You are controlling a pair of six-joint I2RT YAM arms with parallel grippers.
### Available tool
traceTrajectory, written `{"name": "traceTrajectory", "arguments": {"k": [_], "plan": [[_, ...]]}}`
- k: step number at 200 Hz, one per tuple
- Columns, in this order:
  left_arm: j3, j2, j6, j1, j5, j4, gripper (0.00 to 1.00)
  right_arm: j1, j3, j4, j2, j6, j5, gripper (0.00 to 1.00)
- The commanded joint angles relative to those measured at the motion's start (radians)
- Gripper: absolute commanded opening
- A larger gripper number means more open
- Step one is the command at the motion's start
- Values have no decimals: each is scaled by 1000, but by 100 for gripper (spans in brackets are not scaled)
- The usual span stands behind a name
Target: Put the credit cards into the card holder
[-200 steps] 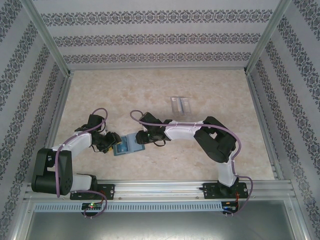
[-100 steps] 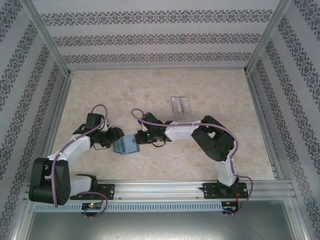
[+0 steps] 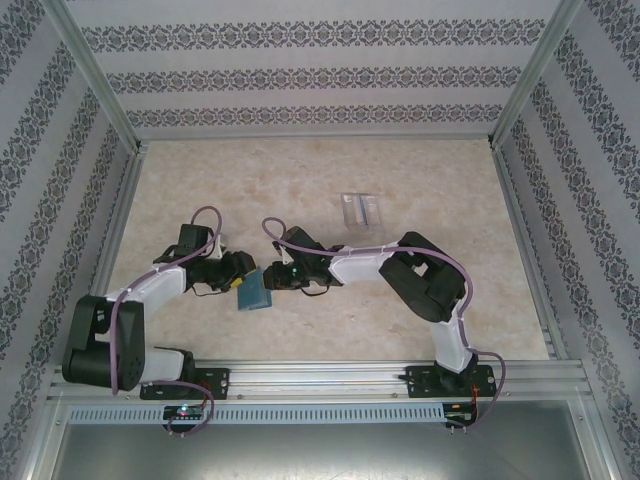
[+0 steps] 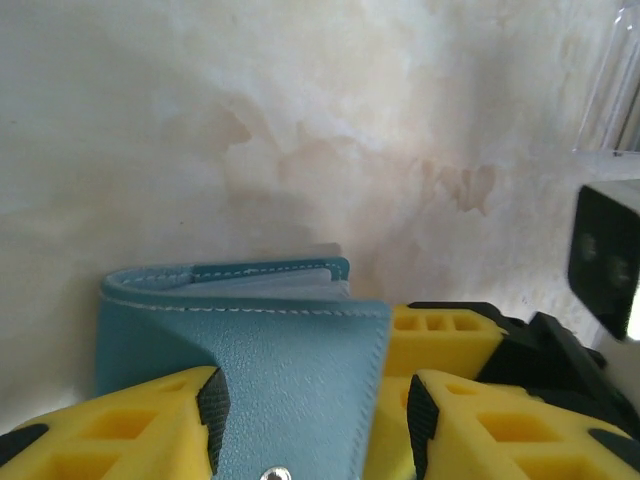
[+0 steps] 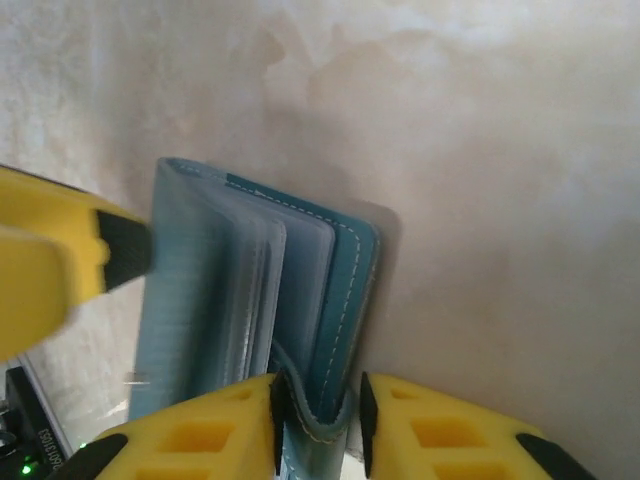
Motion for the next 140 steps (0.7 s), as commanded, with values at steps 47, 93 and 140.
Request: {"name": "traceTrajectory", "arguments": {"k": [47, 93, 140], "plan": [[23, 48, 29, -12, 26, 21, 53, -12, -42, -69, -53, -86, 67, 28], [51, -10, 62, -13, -59, -95, 58, -16, -56, -147, -168, -489, 142, 39], [73, -84, 52, -8, -147, -190, 62, -22, -28, -167, -161, -991, 13, 52]]}}
